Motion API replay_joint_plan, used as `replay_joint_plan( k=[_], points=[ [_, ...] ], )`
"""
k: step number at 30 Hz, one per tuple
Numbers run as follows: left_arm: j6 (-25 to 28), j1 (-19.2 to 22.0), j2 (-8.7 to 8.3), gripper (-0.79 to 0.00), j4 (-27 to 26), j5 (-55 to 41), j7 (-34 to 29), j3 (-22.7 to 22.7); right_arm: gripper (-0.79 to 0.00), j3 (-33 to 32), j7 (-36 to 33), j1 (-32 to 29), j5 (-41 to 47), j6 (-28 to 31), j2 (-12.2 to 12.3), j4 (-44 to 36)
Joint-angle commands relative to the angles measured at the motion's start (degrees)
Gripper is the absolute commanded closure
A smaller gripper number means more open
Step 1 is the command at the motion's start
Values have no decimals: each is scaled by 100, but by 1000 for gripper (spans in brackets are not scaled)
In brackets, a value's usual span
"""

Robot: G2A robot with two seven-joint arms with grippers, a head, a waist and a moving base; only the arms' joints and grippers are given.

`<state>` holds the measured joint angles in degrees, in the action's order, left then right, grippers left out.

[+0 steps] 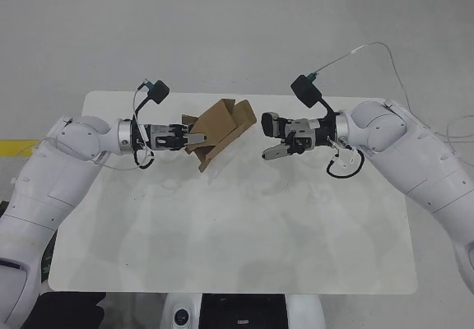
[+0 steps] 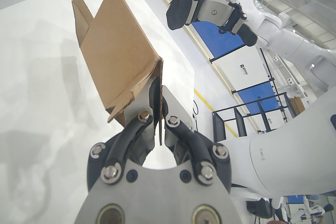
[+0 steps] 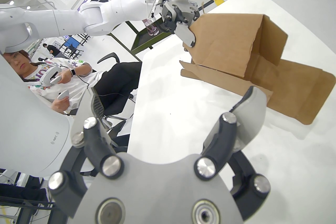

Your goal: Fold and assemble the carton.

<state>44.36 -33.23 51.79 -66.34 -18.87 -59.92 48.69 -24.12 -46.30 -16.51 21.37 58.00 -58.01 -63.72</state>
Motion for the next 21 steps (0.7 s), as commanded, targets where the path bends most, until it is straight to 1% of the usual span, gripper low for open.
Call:
replay_joint_plan(
  k=[1,2,3,4,6,19,21],
  points=[
    [0,0,0,0,0,0,0,0,-668,1,0,0,0,0,0,0],
    [0,0,0,0,0,0,0,0,-699,1,0,0,0,0,0,0],
    [-10,-52,4,0,-205,13,-12,-89,-785,1,0,0,0,0,0,0],
    [-17,-129,-9,0,-431,21,-18,-184,-785,1,0,0,0,0,0,0],
    [6,-169,-89,0,-422,-35,6,-153,-785,1,0,0,0,0,0,0],
    [6,-169,-89,0,-422,-35,6,-153,-785,1,0,0,0,0,0,0],
    [-97,-229,-90,0,-501,88,152,-129,-785,-8,63,-100,-23,-45,0,-99]
  ],
)
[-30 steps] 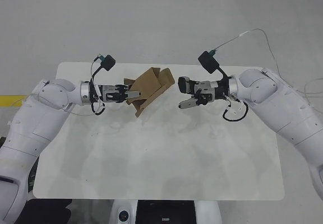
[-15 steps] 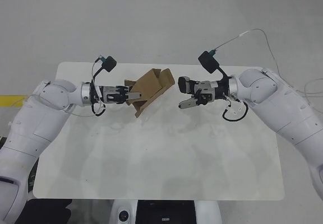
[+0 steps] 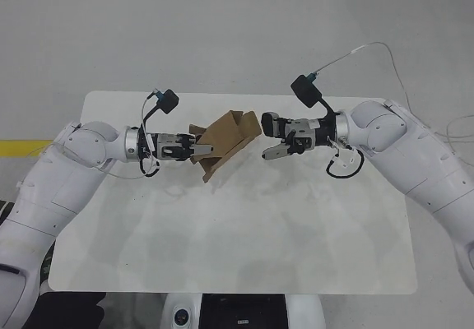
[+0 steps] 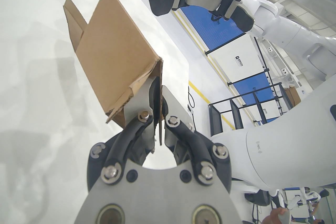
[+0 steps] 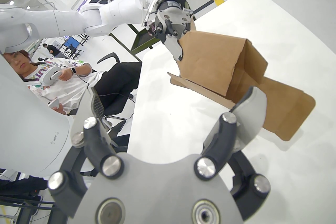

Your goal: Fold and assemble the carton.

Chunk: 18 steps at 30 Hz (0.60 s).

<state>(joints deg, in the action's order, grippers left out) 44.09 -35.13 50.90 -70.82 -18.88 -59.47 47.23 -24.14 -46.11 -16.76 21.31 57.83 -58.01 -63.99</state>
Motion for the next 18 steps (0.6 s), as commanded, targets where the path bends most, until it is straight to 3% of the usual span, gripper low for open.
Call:
replay_joint_plan(
  k=[1,18],
  points=[
    [-101,-66,-5,0,-105,163,151,36,-785,-21,24,-122,-48,17,5,-128],
    [-58,-321,-37,0,-604,226,-130,169,-773,677,-19,113,445,17,-23,-115]
  ],
)
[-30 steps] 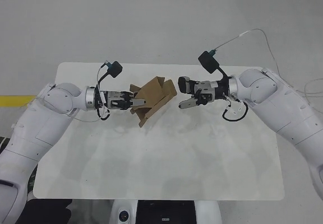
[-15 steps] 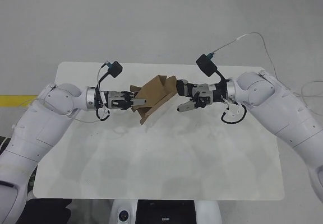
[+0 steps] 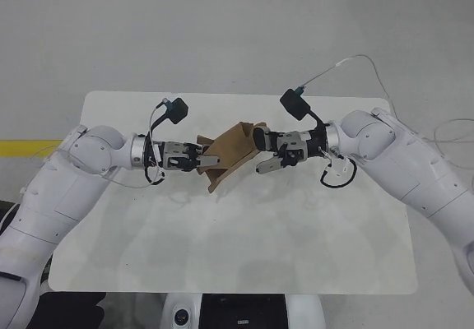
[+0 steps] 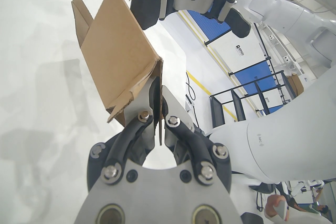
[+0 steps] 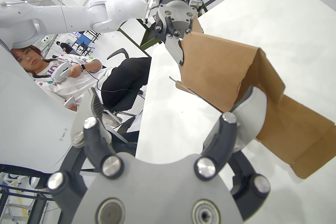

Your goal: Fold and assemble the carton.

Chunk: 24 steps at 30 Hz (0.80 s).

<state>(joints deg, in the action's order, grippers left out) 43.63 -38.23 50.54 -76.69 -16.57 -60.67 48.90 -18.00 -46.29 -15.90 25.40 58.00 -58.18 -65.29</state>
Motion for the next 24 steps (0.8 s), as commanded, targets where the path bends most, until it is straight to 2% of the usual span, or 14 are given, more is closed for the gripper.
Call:
replay_joint_plan(
  k=[1,6,24],
  points=[
    [-20,-20,-3,0,-35,-8,-18,2,-770,109,0,53,94,0,-12,33],
    [-47,-55,-8,0,-128,-30,-45,-1,-693,297,0,130,277,0,-45,156],
    [-86,-130,-71,0,-358,-98,-84,20,-637,662,0,299,566,0,-164,504]
  ],
)
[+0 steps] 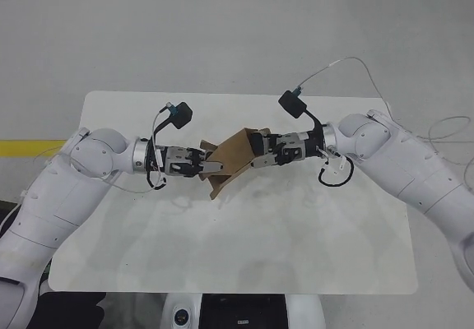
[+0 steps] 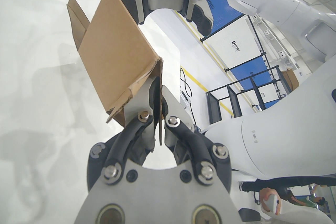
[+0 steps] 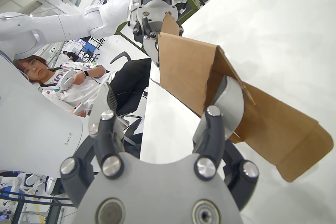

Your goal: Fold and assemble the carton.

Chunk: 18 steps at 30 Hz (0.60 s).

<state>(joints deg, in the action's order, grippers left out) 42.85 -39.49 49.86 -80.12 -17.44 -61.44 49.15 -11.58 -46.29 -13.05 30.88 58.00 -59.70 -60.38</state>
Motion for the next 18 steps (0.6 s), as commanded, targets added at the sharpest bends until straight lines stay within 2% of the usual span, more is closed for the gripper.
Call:
replay_joint_plan(
  k=[1,4,11,18],
  points=[
    [-12,-7,-7,0,-32,-25,-12,-8,-613,44,0,28,35,0,-27,27],
    [-17,-14,-17,0,-64,-37,-17,-18,-542,125,0,63,106,0,-77,72],
    [-22,-18,-36,0,-77,-53,-22,-31,-496,184,-1,53,175,0,-185,127],
    [-22,-14,-51,0,-74,-51,-22,-45,-413,184,-1,20,286,0,-221,186]
  ],
)
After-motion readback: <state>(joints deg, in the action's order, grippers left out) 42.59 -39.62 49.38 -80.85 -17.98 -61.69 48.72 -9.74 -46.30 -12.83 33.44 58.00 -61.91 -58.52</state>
